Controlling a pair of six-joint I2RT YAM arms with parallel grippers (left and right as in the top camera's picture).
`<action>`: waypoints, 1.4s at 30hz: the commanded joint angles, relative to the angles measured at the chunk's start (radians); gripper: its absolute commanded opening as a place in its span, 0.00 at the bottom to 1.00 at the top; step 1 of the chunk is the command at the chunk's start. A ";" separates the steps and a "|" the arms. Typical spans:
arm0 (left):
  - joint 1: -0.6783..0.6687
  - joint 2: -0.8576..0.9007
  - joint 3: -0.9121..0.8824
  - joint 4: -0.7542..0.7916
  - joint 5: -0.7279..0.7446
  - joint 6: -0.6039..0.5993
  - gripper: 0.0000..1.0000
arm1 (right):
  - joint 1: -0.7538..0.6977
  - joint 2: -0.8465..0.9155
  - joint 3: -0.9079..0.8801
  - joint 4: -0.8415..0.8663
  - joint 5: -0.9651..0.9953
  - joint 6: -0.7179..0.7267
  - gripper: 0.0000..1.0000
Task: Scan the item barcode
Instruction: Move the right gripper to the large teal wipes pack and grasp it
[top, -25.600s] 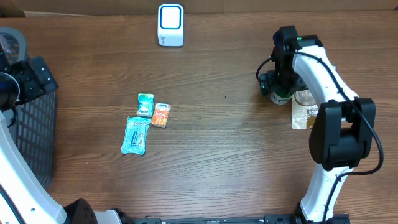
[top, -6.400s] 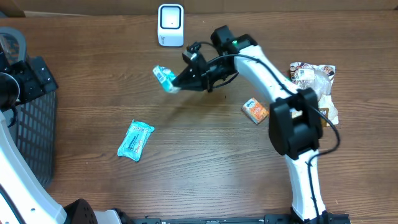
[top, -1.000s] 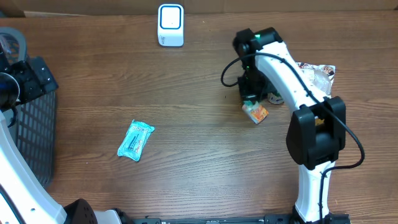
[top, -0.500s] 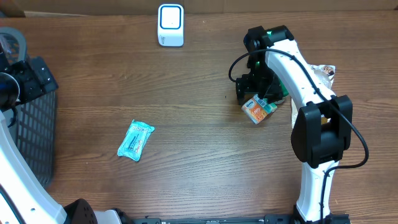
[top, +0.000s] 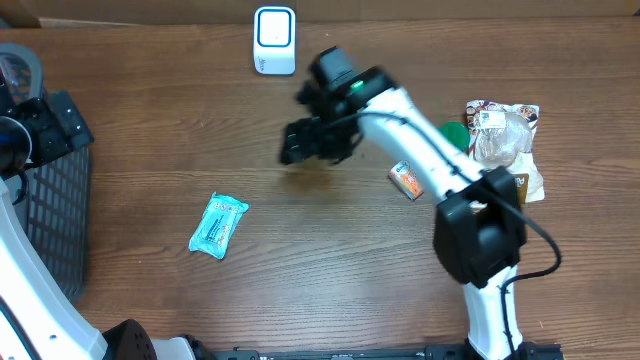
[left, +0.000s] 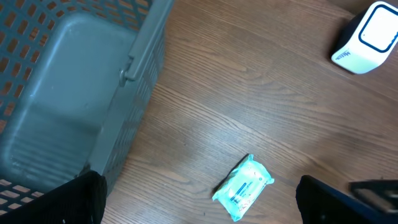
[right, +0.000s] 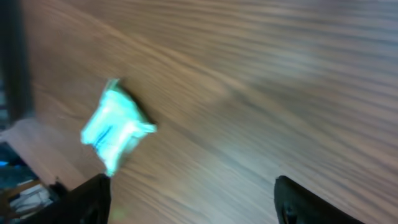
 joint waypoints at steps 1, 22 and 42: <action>-0.002 0.004 0.010 0.001 0.010 0.016 1.00 | 0.074 0.024 -0.050 0.068 -0.028 0.100 0.76; -0.002 0.004 0.010 0.001 0.011 0.016 0.99 | 0.280 0.231 -0.055 0.322 0.047 0.114 0.67; -0.002 0.004 0.010 0.001 0.010 0.016 0.99 | 0.145 0.177 0.099 0.117 0.084 0.069 0.04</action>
